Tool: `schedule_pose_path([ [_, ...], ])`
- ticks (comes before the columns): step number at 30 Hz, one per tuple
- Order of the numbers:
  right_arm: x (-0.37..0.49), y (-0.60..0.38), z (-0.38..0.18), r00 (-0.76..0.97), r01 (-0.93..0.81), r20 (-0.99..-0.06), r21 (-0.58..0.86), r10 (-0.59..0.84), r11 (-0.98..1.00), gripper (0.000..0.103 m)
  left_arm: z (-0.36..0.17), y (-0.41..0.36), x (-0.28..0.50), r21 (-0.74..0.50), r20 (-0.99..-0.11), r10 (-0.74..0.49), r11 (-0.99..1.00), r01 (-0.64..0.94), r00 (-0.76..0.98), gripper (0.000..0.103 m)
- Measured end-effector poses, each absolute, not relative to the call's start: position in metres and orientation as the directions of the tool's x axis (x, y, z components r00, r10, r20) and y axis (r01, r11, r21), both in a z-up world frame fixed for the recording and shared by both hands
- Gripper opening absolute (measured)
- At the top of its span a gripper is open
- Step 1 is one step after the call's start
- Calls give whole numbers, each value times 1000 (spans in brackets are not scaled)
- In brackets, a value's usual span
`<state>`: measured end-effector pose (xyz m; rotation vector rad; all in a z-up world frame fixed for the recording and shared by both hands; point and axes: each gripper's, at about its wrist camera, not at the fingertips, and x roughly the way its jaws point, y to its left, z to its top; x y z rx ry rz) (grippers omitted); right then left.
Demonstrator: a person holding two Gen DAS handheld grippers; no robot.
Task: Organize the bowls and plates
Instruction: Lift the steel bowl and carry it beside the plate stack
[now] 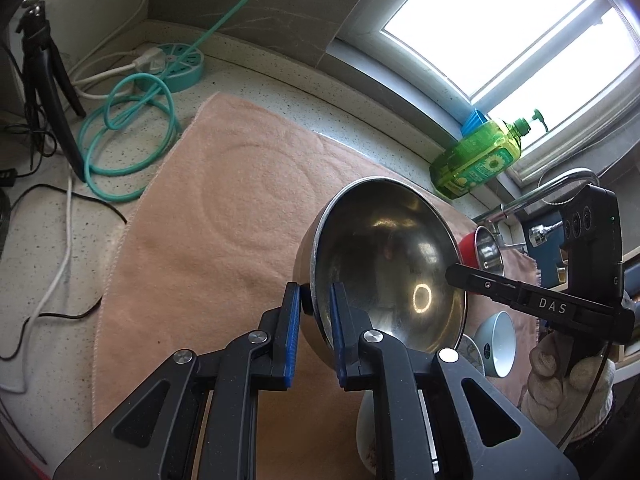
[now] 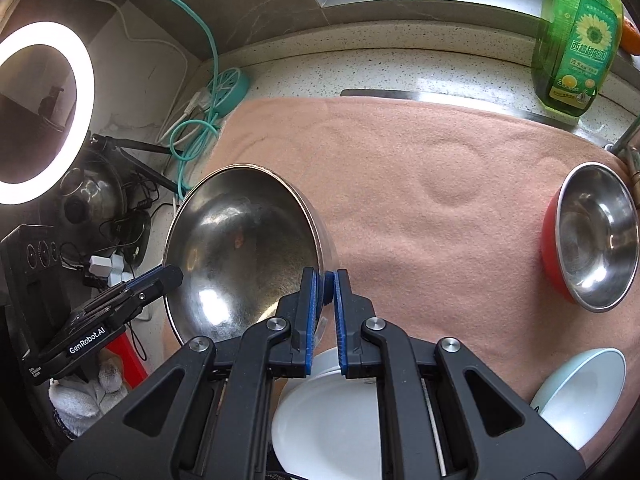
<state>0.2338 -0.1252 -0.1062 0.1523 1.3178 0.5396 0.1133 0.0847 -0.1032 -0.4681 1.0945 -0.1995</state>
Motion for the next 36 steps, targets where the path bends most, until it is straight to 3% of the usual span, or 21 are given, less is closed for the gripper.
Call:
schedule_pose_path([
  [36, 179, -79, -142, 7, -383, -900, 399, 435, 833, 9, -133, 122, 40, -453, -840, -348, 872, -186, 416, 13],
])
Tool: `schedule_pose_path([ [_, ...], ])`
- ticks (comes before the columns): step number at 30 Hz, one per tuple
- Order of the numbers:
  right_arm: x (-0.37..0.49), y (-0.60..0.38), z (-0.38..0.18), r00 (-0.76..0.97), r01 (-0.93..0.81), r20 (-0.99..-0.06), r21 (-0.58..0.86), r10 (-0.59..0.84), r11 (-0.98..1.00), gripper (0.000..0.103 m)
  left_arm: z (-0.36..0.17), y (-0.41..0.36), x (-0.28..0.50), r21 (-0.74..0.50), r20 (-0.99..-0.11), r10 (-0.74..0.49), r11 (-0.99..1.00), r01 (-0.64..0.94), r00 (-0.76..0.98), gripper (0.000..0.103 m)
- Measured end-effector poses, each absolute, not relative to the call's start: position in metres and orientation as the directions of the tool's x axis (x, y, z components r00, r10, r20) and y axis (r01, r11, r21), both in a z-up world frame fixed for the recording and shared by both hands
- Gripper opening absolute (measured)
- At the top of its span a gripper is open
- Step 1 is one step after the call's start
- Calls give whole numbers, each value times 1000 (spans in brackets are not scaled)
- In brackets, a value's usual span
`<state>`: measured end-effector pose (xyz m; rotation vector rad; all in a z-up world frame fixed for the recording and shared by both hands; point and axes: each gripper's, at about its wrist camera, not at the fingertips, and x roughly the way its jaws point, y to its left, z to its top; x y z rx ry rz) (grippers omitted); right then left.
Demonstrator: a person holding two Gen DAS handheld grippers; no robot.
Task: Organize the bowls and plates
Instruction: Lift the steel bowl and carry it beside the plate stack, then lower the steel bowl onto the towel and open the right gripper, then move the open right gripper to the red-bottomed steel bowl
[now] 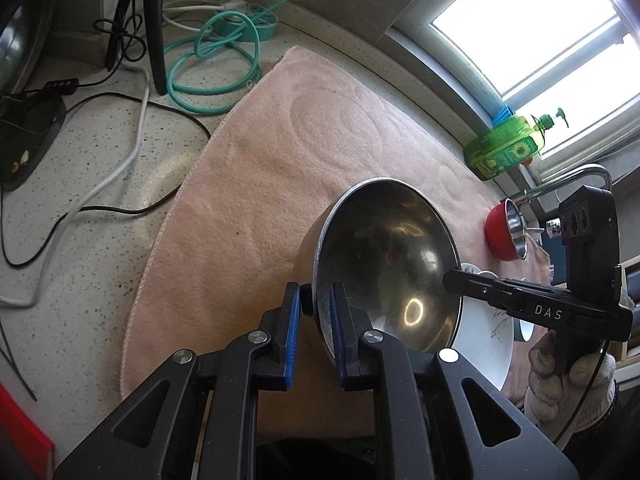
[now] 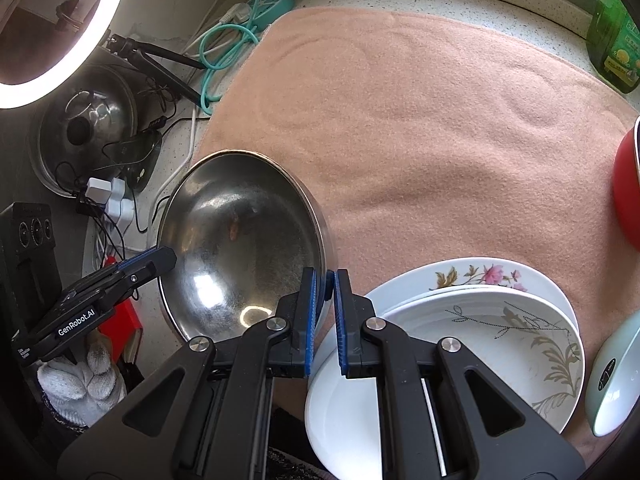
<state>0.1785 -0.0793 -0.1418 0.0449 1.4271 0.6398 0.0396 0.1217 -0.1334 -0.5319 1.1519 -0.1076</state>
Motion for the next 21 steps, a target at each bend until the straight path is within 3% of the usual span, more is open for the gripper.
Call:
schedule_pose_path([
  [14, 175, -76, -137, 36, -411, -910, 363, 413, 836, 13, -132, 120, 40, -432, -849, -331, 884, -178, 413, 14],
  [18, 175, -78, -131, 65, -419, -911, 346, 408, 839, 40, -129, 122, 40, -418, -851, -316, 890, -180, 419, 21],
  [21, 175, -80, -126, 86, -420, -909, 339, 408, 842, 44, -125, 123, 40, -400, -855, -297, 900, -176, 425, 24],
])
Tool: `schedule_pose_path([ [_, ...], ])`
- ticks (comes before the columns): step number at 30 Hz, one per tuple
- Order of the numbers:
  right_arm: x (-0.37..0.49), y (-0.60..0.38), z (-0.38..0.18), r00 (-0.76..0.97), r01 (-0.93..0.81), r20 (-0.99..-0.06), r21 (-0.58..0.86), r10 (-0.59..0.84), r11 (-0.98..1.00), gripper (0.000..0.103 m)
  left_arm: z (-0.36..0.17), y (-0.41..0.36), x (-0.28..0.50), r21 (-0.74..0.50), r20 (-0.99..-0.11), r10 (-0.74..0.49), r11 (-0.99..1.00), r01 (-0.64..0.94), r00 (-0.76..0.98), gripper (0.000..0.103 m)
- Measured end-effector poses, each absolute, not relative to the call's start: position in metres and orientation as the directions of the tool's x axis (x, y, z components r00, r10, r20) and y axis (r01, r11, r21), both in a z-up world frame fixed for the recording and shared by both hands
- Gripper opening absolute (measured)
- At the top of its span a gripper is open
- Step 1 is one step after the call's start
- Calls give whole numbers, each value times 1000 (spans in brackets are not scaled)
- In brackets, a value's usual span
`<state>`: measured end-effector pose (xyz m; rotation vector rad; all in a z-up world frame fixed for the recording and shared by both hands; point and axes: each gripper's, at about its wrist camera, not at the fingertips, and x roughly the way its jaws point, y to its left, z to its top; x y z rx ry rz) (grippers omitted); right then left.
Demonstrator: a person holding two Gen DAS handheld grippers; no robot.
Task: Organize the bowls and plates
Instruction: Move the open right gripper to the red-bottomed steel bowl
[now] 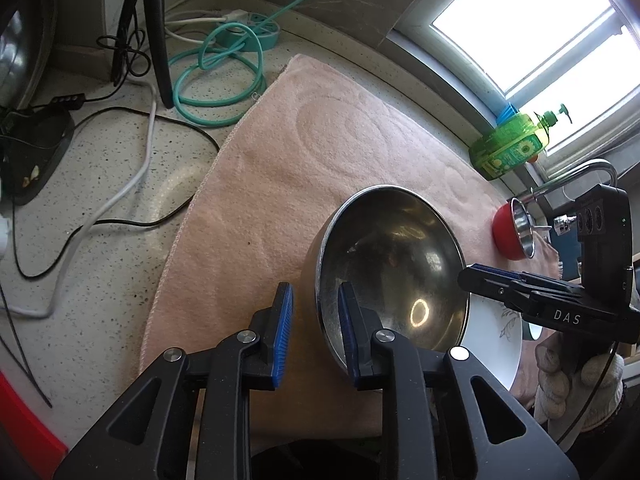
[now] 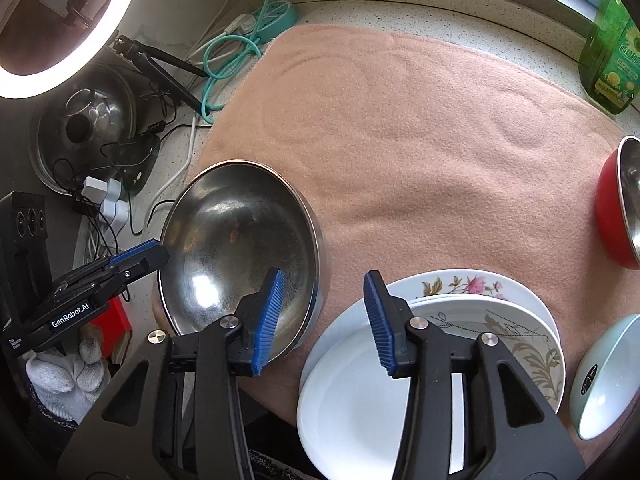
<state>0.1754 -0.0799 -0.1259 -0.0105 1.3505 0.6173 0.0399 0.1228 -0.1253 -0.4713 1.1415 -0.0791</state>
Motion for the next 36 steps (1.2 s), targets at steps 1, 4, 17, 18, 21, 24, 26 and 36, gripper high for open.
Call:
schedule_pose_path([
  [1, 176, -81, -125, 90, -418, -907, 340, 411, 842, 46, -124, 123, 40, -393, -856, -289, 903, -175, 429, 26],
  [4, 175, -82, -119, 116, -429, -907, 322, 406, 844, 56, -119, 124, 40, -385, -853, -279, 907, -172, 442, 33],
  [17, 166, -101, -85, 268, -442, -865, 281, 424, 852, 86, -88, 108, 47, -239, -844, -149, 965, -112, 516, 75],
  [18, 166, -105, -82, 276, -435, -860, 287, 429, 854, 87, -85, 106, 47, -233, -840, -145, 967, -106, 522, 75],
  [21, 166, -116, -75, 308, -413, -849, 287, 429, 865, 87, -78, 99, 50, -205, -832, -128, 975, -83, 540, 75],
  [24, 163, -129, -67, 351, -403, -840, 263, 414, 876, 87, -71, 91, 54, -200, -822, -134, 978, -60, 553, 75],
  [26, 162, -140, -62, 375, -395, -838, 242, 396, 886, 87, -67, 85, 57, -196, -816, -137, 979, -47, 562, 75],
  [36, 158, -205, -36, 484, -293, -818, 182, 310, 939, 88, -55, 44, 72, -183, -790, -174, 982, 44, 588, 75],
])
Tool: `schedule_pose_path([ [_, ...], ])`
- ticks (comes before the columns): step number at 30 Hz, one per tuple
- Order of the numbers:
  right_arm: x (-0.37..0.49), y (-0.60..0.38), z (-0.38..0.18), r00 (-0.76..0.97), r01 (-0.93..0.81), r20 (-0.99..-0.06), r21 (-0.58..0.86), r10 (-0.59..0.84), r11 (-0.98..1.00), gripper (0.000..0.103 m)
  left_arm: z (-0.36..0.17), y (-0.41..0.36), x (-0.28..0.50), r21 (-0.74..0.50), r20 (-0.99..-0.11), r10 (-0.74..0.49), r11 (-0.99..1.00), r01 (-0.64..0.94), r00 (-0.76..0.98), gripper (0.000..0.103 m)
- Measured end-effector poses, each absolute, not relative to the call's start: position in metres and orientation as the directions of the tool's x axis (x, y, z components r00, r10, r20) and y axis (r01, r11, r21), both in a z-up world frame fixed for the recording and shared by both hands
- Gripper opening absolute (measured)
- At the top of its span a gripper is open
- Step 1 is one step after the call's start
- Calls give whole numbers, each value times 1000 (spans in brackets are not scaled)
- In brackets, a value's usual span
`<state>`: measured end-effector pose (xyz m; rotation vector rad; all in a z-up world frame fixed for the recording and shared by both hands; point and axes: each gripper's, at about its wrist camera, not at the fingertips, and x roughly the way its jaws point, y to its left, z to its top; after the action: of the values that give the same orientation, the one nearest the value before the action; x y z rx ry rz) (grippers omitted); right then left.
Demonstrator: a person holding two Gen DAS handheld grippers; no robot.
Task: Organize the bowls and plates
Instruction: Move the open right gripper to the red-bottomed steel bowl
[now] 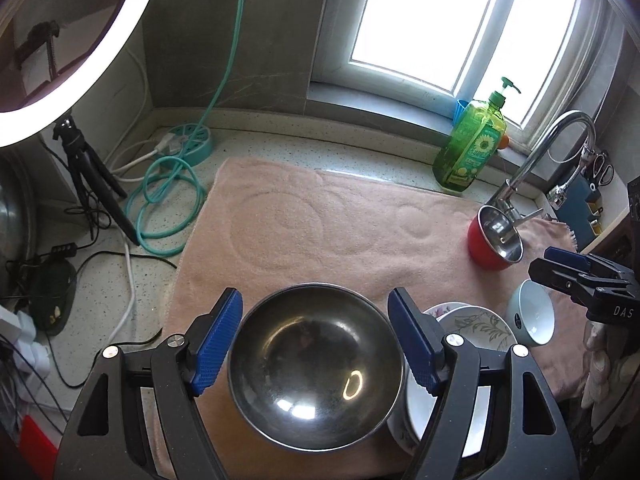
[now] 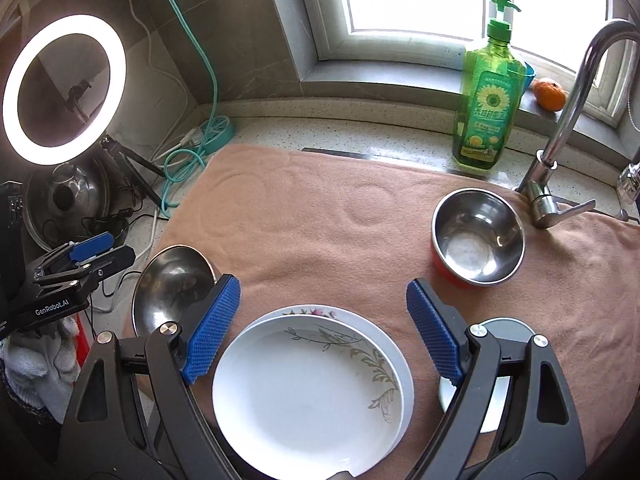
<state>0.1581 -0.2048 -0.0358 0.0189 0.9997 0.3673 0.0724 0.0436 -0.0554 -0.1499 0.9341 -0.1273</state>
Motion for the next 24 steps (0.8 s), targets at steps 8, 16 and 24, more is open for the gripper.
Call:
schedule_pose_path([
  [8, 163, -273, -29, 560, -160, -807, 120, 190, 980, 88, -58, 13, 94, -219, -791, -222, 973, 75, 571, 75],
  [16, 174, -332, -44, 537, -55, -825, 174, 176, 983, 88, -69, -32, 116, -277, -797, -293, 954, 112, 528, 75],
  [24, 192, -374, -60, 518, 7, -827, 260, 219, 966, 88, -77, -81, 139, -318, -800, -354, 935, 158, 485, 75],
])
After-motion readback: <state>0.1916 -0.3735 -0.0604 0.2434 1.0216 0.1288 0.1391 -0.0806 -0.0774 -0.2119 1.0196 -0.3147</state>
